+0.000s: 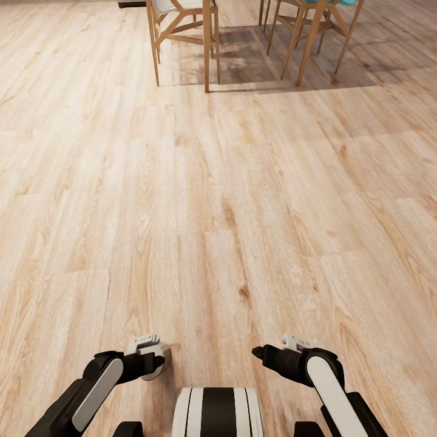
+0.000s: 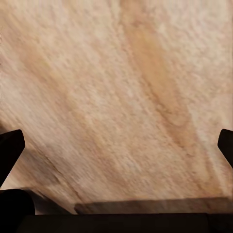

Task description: Place each of the two pumpkins and all three candles from the living room inside a cabinet in the living room (use any cabinet), then make sure every cabinet is closed, and position the cauldron so it is next to a table in the living room.

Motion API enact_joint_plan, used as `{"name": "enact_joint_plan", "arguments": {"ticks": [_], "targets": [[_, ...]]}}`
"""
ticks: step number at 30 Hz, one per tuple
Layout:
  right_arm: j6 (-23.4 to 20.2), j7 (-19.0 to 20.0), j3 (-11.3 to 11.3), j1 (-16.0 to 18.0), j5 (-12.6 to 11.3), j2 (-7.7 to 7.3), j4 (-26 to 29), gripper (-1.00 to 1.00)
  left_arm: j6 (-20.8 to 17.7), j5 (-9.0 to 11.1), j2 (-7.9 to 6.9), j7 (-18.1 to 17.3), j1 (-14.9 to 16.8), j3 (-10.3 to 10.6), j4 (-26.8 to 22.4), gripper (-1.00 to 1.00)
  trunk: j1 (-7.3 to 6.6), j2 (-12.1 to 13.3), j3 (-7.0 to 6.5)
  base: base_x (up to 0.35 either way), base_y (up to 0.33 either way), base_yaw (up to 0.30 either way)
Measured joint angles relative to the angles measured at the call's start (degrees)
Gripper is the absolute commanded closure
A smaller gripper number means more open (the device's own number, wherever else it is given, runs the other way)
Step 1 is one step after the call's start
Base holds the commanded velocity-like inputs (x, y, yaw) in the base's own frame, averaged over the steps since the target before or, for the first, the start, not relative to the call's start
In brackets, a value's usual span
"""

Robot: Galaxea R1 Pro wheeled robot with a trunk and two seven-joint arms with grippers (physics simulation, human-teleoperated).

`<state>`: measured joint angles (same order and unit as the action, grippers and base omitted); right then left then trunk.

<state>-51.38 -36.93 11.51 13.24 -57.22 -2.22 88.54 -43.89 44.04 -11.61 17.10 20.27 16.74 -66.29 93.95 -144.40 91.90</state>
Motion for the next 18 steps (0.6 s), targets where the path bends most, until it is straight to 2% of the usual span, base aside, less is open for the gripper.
{"name": "enact_joint_plan", "arguments": {"ticks": [18], "targets": [[0.0, 0.0, 0.0, 0.0, 0.0, -0.01, 0.0, -1.00, 0.0, -0.1, -0.02, 0.0, 0.0, 0.0, 0.0, -1.00, 0.00, 0.0, 0.00, 0.035, 0.018, 0.000]]}}
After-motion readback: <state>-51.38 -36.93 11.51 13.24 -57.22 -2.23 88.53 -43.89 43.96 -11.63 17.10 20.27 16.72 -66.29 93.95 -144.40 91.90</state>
